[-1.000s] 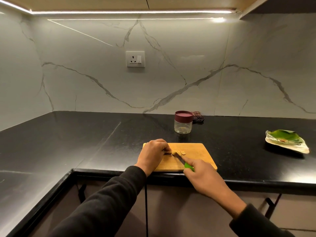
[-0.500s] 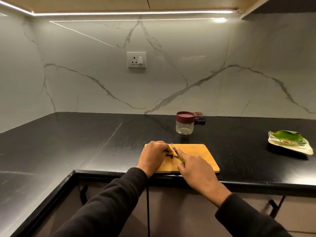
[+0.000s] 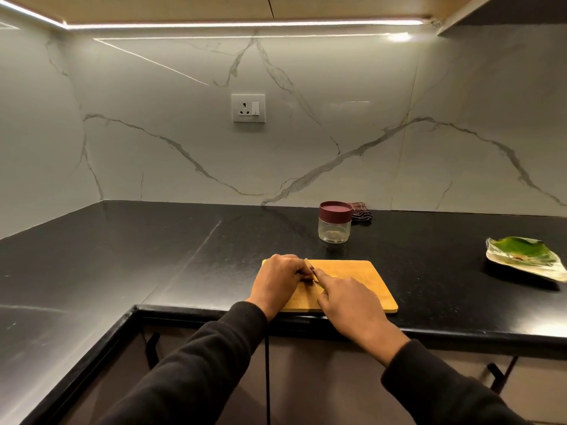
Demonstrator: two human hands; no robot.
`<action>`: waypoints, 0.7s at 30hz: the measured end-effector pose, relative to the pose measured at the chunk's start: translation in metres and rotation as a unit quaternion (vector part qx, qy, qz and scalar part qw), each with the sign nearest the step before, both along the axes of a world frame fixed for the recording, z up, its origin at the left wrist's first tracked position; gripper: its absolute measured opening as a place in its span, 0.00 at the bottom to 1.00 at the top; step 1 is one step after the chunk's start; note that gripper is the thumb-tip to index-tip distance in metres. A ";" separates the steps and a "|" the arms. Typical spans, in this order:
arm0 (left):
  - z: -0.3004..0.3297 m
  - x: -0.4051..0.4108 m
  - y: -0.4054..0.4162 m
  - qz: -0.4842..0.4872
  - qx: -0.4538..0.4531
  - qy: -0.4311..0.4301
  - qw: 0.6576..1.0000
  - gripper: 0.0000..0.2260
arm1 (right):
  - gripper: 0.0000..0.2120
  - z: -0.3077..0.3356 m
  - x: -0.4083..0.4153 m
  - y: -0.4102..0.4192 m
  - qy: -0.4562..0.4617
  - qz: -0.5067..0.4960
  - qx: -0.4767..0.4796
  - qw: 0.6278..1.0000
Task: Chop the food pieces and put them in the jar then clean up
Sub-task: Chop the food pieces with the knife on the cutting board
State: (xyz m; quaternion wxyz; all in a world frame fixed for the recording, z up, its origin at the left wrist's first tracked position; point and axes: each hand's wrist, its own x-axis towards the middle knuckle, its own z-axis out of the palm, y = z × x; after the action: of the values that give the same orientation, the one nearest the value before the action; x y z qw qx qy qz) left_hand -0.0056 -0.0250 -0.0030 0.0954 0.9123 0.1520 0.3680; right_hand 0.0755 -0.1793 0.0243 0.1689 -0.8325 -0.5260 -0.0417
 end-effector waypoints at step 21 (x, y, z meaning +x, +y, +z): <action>-0.004 0.002 0.005 0.018 -0.016 -0.003 1.000 0.05 | 0.28 -0.011 0.003 -0.016 0.012 0.021 -0.073 0.997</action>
State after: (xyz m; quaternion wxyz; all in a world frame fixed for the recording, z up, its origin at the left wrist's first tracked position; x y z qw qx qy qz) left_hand -0.0038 -0.0196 -0.0074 0.1040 0.9065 0.1744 0.3701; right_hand 0.0780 -0.1956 0.0132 0.1153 -0.8319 -0.5427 0.0103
